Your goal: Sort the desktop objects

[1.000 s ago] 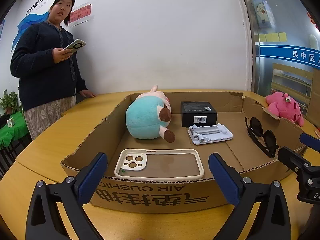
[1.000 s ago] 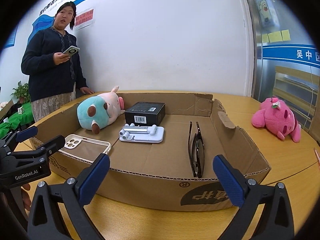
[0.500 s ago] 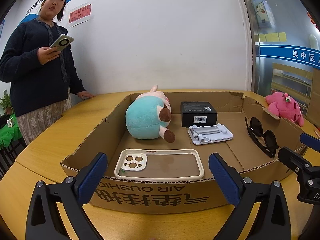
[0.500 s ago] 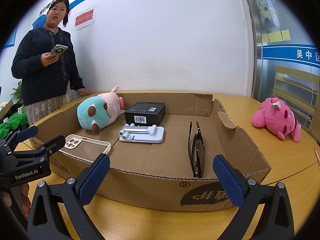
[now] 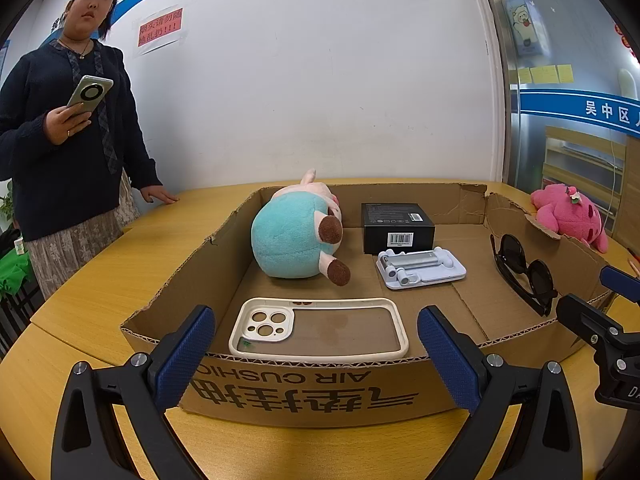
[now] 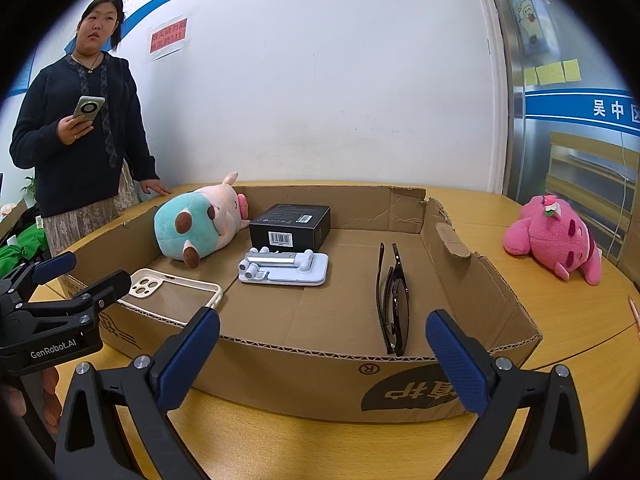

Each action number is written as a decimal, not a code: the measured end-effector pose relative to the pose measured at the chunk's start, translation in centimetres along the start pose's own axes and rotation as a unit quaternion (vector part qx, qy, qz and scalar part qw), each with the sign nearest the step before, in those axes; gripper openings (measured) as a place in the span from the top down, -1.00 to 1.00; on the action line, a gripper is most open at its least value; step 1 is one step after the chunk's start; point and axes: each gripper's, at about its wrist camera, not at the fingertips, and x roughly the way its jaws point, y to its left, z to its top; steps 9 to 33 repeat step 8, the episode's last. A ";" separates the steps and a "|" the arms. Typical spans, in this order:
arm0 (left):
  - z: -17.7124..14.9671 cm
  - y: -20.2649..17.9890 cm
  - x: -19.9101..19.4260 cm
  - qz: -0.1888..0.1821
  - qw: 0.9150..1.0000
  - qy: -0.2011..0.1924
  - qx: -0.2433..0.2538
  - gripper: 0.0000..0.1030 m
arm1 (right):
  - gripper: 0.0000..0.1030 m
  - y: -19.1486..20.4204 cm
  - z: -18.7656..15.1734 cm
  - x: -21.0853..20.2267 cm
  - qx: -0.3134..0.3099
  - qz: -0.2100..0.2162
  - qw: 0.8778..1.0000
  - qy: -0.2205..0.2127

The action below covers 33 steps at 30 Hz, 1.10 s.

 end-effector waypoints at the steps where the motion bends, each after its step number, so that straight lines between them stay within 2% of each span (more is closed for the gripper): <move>1: 0.0 0.0 0.0 0.000 1.000 0.000 0.000 -0.98 | -0.99 0.0 0.0 0.0 0.000 0.000 1.000 0.000; 33: 0.0 -0.1 0.0 0.001 1.000 0.000 0.000 -0.98 | -0.99 0.1 0.0 -0.1 0.001 0.000 1.000 0.000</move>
